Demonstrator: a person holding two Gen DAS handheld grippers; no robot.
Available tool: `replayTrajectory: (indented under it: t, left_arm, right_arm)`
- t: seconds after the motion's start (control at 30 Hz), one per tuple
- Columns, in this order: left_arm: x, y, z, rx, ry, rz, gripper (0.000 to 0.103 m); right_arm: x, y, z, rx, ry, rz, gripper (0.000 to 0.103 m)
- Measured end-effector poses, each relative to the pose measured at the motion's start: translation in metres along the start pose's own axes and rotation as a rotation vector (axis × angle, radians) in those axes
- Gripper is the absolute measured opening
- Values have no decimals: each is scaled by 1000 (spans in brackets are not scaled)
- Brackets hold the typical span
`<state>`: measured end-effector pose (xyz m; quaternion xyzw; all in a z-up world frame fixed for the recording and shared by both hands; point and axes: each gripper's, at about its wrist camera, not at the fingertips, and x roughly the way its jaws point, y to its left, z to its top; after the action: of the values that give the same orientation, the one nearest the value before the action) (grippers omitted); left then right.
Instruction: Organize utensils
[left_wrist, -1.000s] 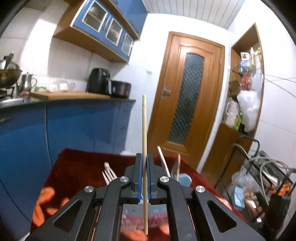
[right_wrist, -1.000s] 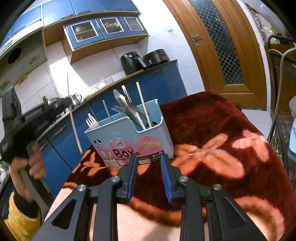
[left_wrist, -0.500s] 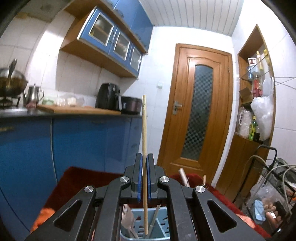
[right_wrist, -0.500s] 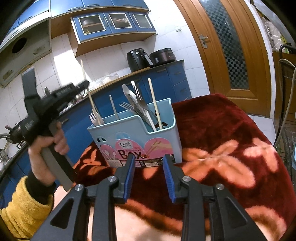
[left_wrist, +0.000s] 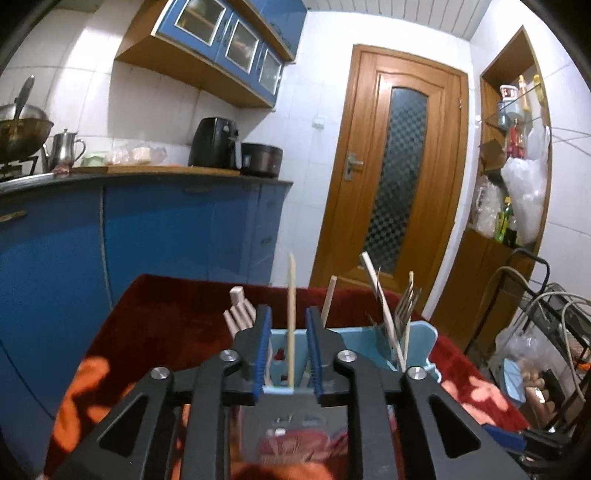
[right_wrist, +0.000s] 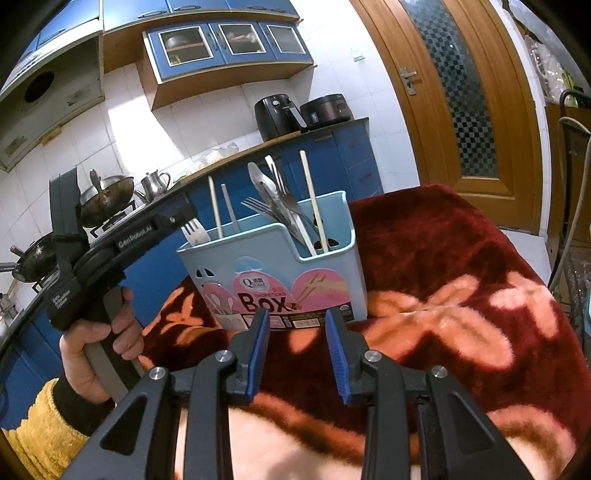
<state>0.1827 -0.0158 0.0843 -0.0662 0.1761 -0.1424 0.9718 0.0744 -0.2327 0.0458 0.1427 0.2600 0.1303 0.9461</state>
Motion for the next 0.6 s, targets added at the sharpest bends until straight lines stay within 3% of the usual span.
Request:
replayTrajectory:
  t: [0.3, 0.37, 0.47, 0.6]
  left_arm:
    - [-43, -7, -12, 20, 75, 2, 25]
    - [-56, -10, -19, 40, 95, 6, 32]
    - [-72, -13, -31, 76, 118, 31, 33]
    - [-89, -12, -49, 49, 157, 29, 34]
  right_arm:
    - [-18, 16, -2, -31, -29, 13, 35]
    - [-22, 20, -4, -40, -34, 15, 36]
    - [-29, 25, -8, -53, -39, 17, 36]
    - [-37, 30, -16, -59, -44, 19, 37]
